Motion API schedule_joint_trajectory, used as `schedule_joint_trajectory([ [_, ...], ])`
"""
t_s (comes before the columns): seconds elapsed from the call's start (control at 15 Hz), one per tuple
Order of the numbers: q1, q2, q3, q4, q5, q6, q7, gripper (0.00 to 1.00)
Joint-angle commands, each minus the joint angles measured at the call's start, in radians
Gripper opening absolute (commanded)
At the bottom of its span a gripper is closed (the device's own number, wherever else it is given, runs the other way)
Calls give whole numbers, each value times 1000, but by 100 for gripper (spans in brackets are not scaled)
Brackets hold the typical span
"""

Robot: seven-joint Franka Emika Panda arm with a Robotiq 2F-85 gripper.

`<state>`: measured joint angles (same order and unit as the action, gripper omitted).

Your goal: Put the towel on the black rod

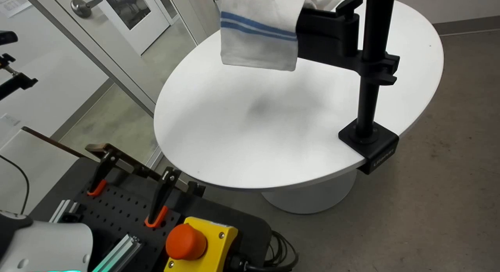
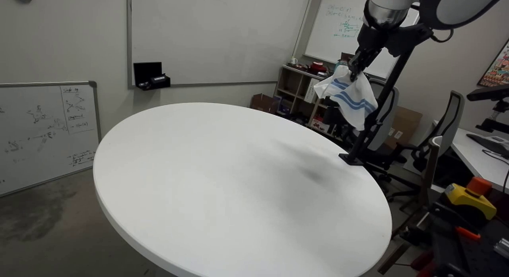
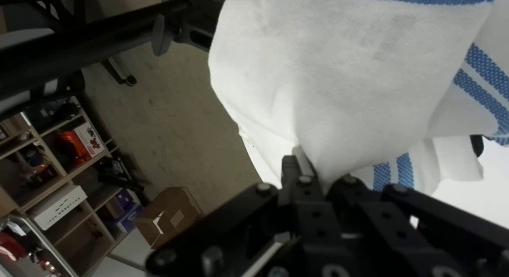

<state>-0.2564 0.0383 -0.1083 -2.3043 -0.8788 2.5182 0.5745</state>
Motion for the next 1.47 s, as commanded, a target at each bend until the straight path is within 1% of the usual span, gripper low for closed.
schedule_joint_trajectory([
  [0.0, 42, 46, -34, 36, -42, 9, 33, 2],
  [0.27, 61, 69, -50, 35, -37, 10, 33, 2],
  [0.33, 64, 76, -52, 36, -33, 10, 31, 32],
  [0.4, 68, 78, -53, 35, -33, 7, 32, 33],
  [0.53, 72, 86, -56, 35, -28, 8, 30, 46],
  [0.73, 80, 92, -60, 33, -28, 7, 31, 70],
  [1.0, 85, 91, -63, 31, -26, 9, 35, 98],
  [1.07, 85, 90, -64, 30, -26, 9, 35, 100],
  [1.2, 85, 80, -62, 25, -13, 15, 27, 100],
  [1.4, 84, 46, -48, -2, 63, 86, -31, 100],
])
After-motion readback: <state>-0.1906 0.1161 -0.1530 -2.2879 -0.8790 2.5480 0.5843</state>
